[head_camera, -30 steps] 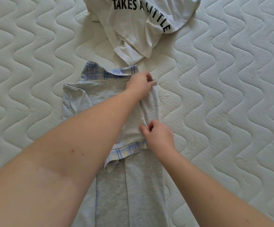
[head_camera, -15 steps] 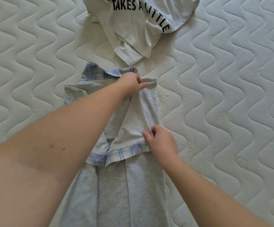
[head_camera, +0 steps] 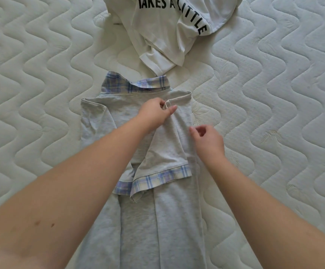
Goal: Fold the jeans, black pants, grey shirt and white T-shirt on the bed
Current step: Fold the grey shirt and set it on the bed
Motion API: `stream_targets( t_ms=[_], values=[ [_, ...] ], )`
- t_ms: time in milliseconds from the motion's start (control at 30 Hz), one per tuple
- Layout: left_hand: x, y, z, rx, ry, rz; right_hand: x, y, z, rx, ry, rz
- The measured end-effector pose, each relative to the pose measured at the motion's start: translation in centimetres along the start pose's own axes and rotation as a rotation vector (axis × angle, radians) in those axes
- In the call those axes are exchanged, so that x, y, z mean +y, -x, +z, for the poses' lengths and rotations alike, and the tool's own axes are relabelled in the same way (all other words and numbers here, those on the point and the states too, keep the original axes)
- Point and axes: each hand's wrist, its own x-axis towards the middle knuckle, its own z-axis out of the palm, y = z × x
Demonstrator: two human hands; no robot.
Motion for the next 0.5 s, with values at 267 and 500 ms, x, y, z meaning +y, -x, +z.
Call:
stream_targets(
  t_ms=[267,500],
  values=[
    [-1.1,-0.5,0.3,-0.024,0.056,-0.051,-3.2,-5.2,-0.1,0.018,0.147,0.114],
    [-1.0,-1.4,1.5,0.044,0.008,-0.073,-6.3,-8.3,0.8,0.096,0.150,0.006]
  ],
)
